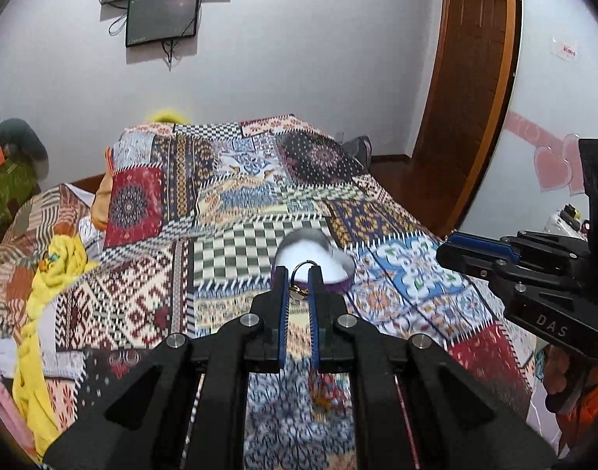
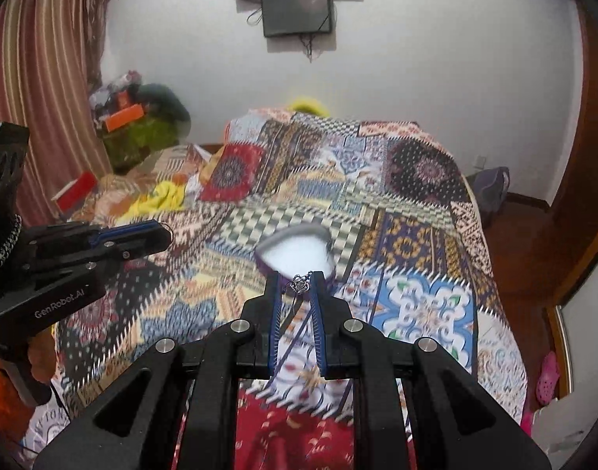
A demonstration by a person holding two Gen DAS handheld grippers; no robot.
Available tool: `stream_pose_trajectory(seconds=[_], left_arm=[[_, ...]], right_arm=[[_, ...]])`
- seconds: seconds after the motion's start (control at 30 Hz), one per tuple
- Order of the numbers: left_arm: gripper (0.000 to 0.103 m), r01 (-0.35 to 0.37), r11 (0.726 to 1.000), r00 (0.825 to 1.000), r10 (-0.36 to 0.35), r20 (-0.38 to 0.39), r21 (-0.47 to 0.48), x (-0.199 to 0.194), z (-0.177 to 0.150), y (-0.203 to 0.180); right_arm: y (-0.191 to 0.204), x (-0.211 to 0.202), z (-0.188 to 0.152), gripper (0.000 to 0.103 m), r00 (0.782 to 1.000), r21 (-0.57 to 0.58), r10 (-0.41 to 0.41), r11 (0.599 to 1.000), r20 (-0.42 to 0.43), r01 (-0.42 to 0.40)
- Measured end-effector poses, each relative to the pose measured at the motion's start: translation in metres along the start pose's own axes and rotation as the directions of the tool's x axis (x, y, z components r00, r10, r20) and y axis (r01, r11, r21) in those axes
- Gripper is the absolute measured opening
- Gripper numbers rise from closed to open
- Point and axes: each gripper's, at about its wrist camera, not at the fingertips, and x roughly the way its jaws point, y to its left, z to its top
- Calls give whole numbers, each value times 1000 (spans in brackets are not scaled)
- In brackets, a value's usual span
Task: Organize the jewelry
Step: 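Lower the earring into the tin and open the right tool while the left tool releases its ring there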
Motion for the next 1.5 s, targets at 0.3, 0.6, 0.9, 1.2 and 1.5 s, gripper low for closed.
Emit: stream_pose_trajectory(seconds=[0.3,0.6,0.9,1.2,1.5], left_arm=[[8,31,999,999,-31,-19,-9,37,19,6],[8,45,999,994,-45,-96,-1,86,24,11],[8,83,996,976,-86,-200,-24,131,19,20],[8,117,992,955,-125,-270,-46,154,12,28],[8,106,994,956,-108,-272,-24,157,12,25]], right_arm=[[-12,27,20,13,1000,-10,2,1000,11,-2],[-15,69,25,13,998,-58,5,998,-65,-9],[-20,110,18,13,983,-77,34,996,-179,-48],[-18,130,16,13,968,-77,74,993,-241,-95],[-20,143,12,14,954,-73,89,991,-286,-115]])
